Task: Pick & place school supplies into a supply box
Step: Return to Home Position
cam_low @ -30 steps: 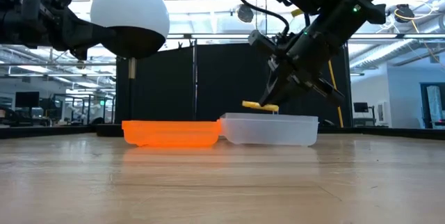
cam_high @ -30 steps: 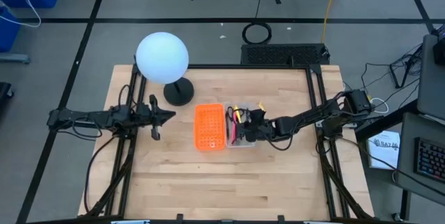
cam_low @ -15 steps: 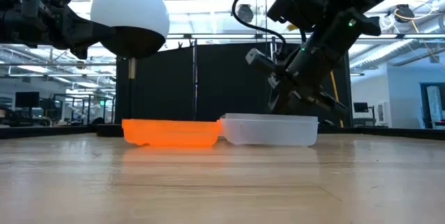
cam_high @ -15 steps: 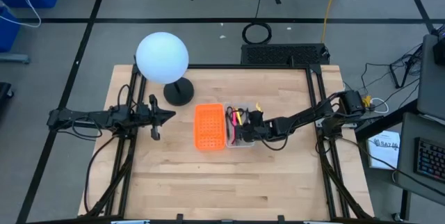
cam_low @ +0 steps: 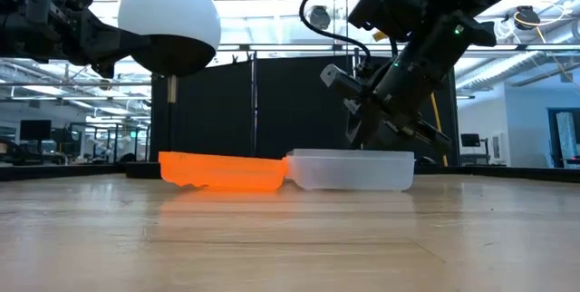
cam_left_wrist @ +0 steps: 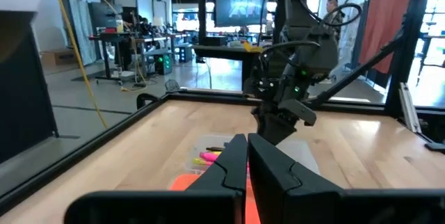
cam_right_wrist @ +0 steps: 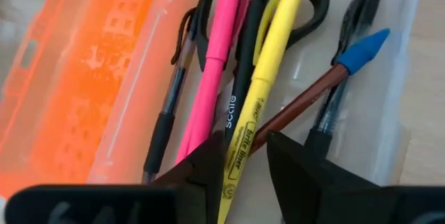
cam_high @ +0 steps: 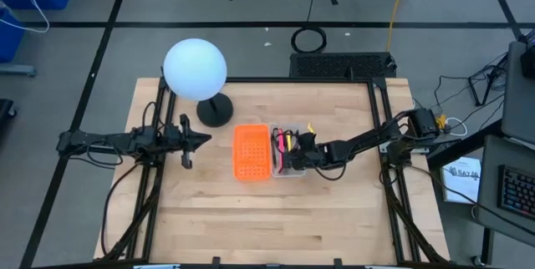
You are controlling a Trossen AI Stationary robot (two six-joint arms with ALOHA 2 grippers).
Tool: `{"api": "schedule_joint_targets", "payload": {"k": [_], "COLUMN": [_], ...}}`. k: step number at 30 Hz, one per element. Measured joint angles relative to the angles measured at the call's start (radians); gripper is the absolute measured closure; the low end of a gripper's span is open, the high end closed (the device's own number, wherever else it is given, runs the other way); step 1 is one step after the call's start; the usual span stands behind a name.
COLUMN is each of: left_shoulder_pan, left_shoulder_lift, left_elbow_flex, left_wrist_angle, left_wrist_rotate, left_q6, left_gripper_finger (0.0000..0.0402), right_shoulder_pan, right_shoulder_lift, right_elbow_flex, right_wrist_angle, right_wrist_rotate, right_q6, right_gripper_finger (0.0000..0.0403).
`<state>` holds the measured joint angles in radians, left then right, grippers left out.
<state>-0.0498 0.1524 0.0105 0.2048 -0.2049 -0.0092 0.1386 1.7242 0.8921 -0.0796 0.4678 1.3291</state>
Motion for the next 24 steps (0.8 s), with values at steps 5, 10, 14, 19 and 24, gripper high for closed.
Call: {"api": "schedule_joint_targets", "payload": {"k": [5, 10, 14, 19, 24], "left_shoulder_pan": [0.0, 0.0, 0.0, -0.001, -0.004], "left_shoulder_lift": [0.0, 0.0, 0.0, 0.0, 0.0], "left_elbow_flex": [0.0, 0.0, 0.0, 0.0, 0.0], "left_wrist_angle": [-0.008, -0.007, -0.007, -0.033, -0.087], "left_wrist_rotate": [0.072, 0.155, 0.162, 0.271, 0.366], "left_q6": [0.005, 0.053, 0.056, 0.088, 0.123], "left_gripper_finger": [0.038, 0.038, 0.038, 0.038, 0.038], "right_shoulder_pan": [-0.001, 0.007, 0.042, 0.103, 0.187], "right_shoulder_lift": [-0.039, -0.134, -0.233, -0.351, -0.47], "right_elbow_flex": [0.0, -0.001, -0.001, 0.0, -0.069], "right_wrist_angle": [-0.014, -0.009, -0.016, -0.079, -0.041], "right_wrist_rotate": [0.004, 0.004, -0.002, -0.025, -0.024], "right_q6": [-0.187, -0.459, -0.759, -1.01, -1.161], "right_gripper_finger": [0.0299, 0.0301, 0.0305, 0.0317, 0.0365]}}
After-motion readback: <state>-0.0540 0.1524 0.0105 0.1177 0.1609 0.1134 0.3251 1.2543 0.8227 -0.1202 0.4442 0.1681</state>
